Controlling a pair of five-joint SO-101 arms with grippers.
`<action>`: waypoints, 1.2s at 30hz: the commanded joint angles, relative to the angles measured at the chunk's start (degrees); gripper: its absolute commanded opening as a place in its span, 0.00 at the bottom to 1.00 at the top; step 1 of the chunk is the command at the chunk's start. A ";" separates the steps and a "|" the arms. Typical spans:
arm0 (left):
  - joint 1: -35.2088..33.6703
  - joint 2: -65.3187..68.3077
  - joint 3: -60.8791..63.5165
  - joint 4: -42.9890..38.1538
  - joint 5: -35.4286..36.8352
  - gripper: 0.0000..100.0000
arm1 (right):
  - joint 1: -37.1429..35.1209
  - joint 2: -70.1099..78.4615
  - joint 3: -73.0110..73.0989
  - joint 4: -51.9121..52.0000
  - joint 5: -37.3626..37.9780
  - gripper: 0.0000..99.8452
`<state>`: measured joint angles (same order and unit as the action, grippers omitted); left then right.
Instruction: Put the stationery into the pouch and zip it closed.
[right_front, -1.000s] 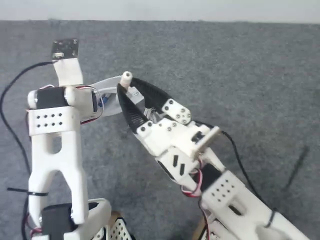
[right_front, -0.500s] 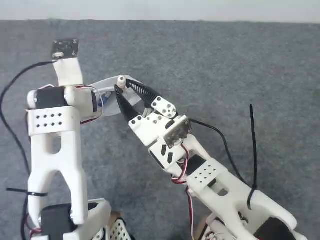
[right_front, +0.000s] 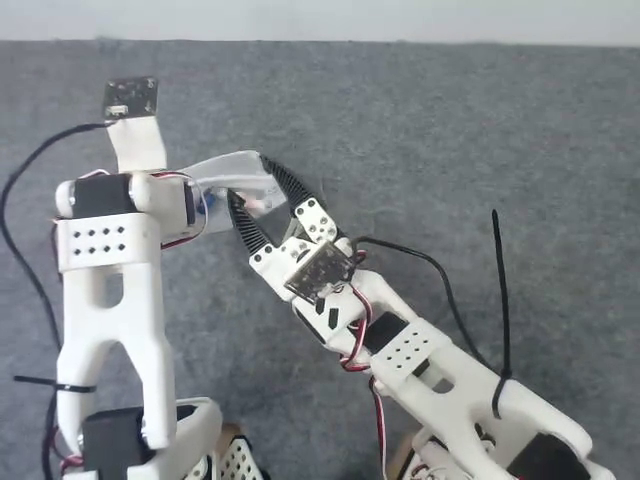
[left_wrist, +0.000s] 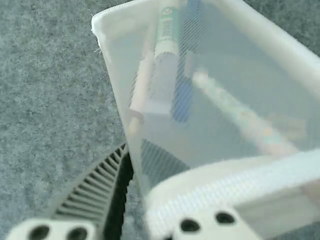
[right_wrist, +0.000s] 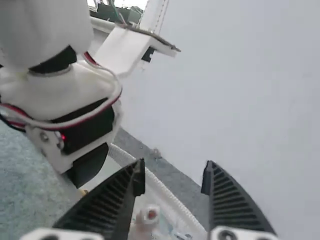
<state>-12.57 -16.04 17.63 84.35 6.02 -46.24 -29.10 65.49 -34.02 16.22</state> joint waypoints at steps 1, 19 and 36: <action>0.26 2.02 2.51 0.18 -0.53 0.01 | -0.66 -0.57 -0.53 1.01 1.05 0.19; 0.26 2.02 2.59 -0.35 -0.53 0.01 | -0.57 -24.40 1.23 30.37 -6.86 0.18; -2.46 2.11 3.12 -0.97 -0.53 0.01 | 1.71 -22.11 -10.46 57.27 -9.93 0.18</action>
<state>-13.71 -16.04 17.63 84.26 6.02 -46.07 -53.89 61.89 18.64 8.66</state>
